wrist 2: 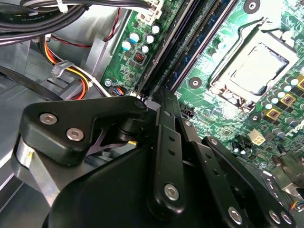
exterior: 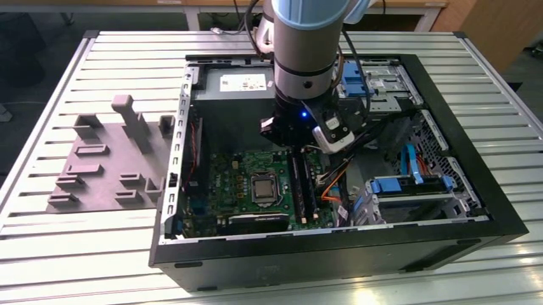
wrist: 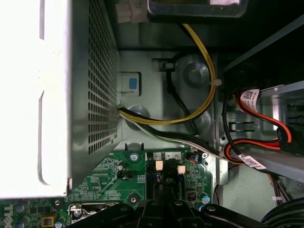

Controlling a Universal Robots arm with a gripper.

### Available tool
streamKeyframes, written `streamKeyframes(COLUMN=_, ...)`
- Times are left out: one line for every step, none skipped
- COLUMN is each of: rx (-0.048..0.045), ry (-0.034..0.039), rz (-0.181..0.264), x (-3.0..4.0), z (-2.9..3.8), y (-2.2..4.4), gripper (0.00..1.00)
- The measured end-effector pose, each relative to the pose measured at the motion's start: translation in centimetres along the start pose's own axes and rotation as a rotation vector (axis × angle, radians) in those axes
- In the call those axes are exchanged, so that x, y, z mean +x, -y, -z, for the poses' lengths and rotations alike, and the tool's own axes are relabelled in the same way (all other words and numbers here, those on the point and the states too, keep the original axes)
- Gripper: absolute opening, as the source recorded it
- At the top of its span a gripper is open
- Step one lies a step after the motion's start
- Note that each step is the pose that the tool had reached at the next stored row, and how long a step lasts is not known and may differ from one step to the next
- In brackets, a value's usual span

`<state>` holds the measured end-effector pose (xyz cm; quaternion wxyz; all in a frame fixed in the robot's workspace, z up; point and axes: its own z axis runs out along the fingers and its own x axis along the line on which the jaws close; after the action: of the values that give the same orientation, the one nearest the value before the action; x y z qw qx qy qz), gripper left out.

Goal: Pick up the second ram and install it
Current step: 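Press down the second ram until it locks into place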

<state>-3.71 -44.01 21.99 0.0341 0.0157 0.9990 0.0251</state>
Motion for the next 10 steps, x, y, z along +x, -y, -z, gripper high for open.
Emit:
streamKeyframes(rx=0.0, ry=0.0, rz=0.0, x=0.01, z=-0.03, y=0.0, gripper=0.11)
streamKeyframes(rx=-0.0001, ry=0.0, rz=0.0, x=0.01, z=-0.06, y=0.0, gripper=0.11)
streamKeyframes(rx=-0.0002, ry=0.0, rz=0.0, x=0.01, z=-0.1, y=0.0, gripper=0.11)
streamKeyframes(rx=-0.0003, ry=0.0, rz=0.001, x=0.02, z=-0.13, y=0.0, gripper=0.11)
streamKeyframes(rx=-0.0003, ry=0.0, rz=0.001, x=0.02, z=-0.14, y=0.0, gripper=0.11)
streamKeyframes(rx=-0.0003, ry=0.0, rz=0.001, x=0.02, z=-0.14, y=0.0, gripper=0.11)
streamKeyframes(rx=-0.0003, ry=0.0, rz=0.001, x=0.02, z=-0.14, y=0.01, gripper=0.11)
streamKeyframes(rx=-0.0003, ry=0.0001, rz=0.001, x=0.02, z=-0.14, y=0.01, gripper=0.11)
streamKeyframes(rx=-0.0002, ry=0.0, rz=0.001, x=0.02, z=-0.14, y=0.0, gripper=0.11)
streamKeyframes(rx=-0.0002, ry=0.0, rz=0.001, x=0.02, z=-0.15, y=0.01, gripper=0.11)
